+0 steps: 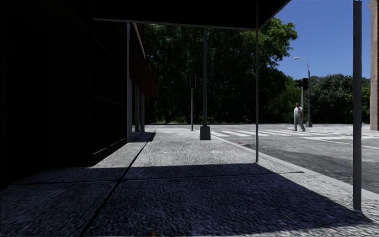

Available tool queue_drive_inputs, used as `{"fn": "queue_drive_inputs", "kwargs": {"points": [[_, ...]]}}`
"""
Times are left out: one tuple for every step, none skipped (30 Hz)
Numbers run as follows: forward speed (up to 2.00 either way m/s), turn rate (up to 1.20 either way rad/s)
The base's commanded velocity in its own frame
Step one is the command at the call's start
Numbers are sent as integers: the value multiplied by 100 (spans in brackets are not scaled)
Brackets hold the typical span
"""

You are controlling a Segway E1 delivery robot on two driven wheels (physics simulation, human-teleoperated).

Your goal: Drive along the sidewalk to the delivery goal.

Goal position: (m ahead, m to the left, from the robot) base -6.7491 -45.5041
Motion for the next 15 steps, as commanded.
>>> {"fn": "queue_drive_inputs", "kwargs": {"points": [[165, 11], [166, 11], [166, 11], [166, 11], [166, 11], [166, 11], [166, 12], [166, 18], [166, 19], [166, 19], [166, 20], [166, 20], [166, 19], [166, 19], [166, 17]]}}
